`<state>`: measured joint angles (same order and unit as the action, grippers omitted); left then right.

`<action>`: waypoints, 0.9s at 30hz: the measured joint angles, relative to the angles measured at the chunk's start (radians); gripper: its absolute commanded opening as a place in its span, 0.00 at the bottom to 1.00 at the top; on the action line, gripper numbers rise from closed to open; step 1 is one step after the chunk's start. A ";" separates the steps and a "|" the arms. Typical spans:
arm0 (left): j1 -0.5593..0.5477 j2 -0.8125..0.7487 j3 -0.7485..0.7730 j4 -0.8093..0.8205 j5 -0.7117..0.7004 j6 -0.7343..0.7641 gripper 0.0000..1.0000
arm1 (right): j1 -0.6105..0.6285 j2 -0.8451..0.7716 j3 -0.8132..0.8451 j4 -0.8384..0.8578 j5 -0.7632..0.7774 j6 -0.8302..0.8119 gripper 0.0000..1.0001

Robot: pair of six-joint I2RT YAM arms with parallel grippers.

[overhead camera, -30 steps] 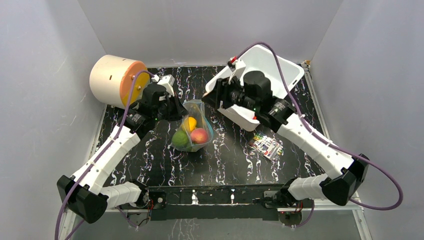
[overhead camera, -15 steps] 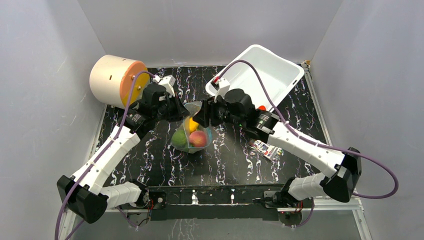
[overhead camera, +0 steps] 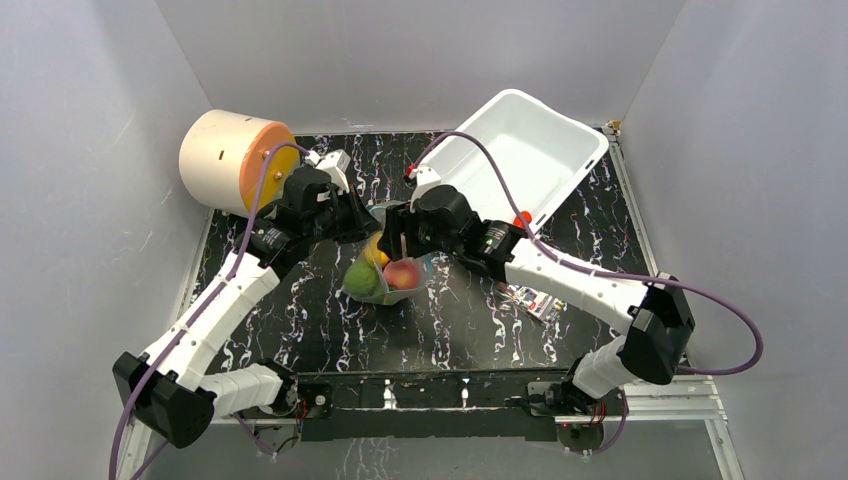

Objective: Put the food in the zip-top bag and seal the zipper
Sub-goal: Place the fake vegetable in the zipper food storage bag.

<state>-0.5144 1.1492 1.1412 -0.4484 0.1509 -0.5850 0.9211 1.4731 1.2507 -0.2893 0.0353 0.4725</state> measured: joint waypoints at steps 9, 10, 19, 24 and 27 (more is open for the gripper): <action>0.000 -0.001 -0.006 0.008 -0.003 0.001 0.00 | 0.000 0.006 0.058 -0.052 0.027 -0.019 0.81; 0.000 -0.001 -0.011 0.010 -0.005 0.002 0.00 | 0.000 0.006 0.065 -0.057 0.029 -0.019 0.81; 0.000 -0.005 -0.031 0.014 -0.031 0.021 0.00 | -0.001 -0.057 0.091 -0.149 0.178 0.034 0.77; 0.000 -0.013 -0.031 0.014 -0.032 0.034 0.00 | -0.046 -0.093 0.166 -0.297 0.396 0.179 0.75; 0.000 -0.019 -0.034 0.015 -0.032 0.040 0.00 | -0.092 -0.090 0.207 -0.394 0.488 0.268 0.73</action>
<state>-0.5144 1.1301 1.1072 -0.4335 0.1192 -0.5453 0.8295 1.3827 1.4578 -0.6830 0.5228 0.7406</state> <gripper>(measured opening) 0.007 0.750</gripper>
